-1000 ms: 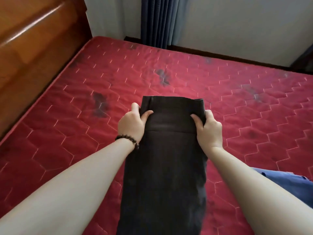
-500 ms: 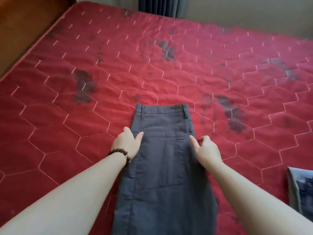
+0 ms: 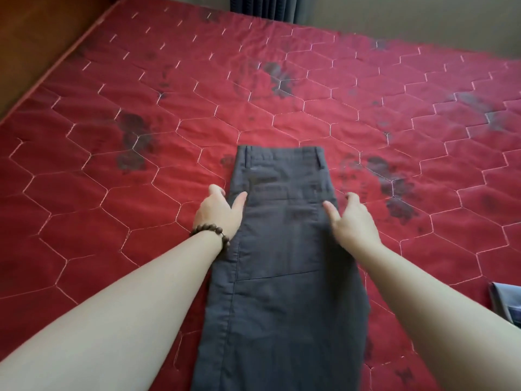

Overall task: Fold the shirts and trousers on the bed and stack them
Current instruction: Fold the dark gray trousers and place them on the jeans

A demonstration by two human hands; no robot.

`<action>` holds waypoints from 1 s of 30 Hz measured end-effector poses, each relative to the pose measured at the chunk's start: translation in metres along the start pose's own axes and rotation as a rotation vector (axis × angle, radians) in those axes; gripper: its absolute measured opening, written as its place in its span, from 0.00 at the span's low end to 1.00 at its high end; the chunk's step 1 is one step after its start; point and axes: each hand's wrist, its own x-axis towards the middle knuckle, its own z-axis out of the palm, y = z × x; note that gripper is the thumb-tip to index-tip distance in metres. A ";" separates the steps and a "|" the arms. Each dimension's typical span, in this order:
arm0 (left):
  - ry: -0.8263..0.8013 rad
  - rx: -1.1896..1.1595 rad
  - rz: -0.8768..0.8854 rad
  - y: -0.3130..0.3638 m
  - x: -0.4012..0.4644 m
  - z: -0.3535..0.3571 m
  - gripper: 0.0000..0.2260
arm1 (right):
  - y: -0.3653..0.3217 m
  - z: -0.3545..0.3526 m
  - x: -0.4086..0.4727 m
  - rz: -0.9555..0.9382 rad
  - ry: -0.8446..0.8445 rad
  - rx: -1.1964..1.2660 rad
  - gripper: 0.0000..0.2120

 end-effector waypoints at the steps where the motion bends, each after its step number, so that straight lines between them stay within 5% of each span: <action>1: -0.007 -0.010 -0.001 -0.004 -0.003 0.002 0.17 | 0.007 0.002 -0.002 0.030 -0.038 -0.048 0.29; 4: 0.034 -0.029 0.046 -0.018 -0.022 0.005 0.13 | 0.026 0.014 -0.021 0.000 -0.008 -0.207 0.30; 8: 0.062 -0.035 0.082 -0.030 -0.049 0.009 0.15 | 0.037 0.034 -0.051 -0.263 0.107 -0.286 0.30; 11: 0.056 -0.102 0.177 -0.033 -0.057 0.011 0.11 | 0.038 0.050 -0.061 -0.374 0.016 -0.416 0.29; 14: 0.021 -0.061 0.267 -0.036 -0.063 0.014 0.09 | 0.039 0.054 -0.063 -0.271 0.013 -0.486 0.30; 16: 0.031 0.007 0.281 -0.037 -0.064 0.016 0.09 | 0.037 0.049 -0.063 -0.168 0.162 -0.434 0.29; 19: 0.039 0.095 0.283 -0.039 -0.063 0.019 0.08 | 0.039 0.044 -0.060 -0.197 0.304 -0.440 0.13; 27: -0.001 0.059 0.251 -0.041 -0.062 0.020 0.18 | 0.055 0.030 -0.044 -0.135 0.216 -0.467 0.07; 30: 0.027 0.065 0.195 -0.035 -0.057 0.021 0.14 | 0.058 0.029 -0.043 -0.137 0.192 -0.294 0.10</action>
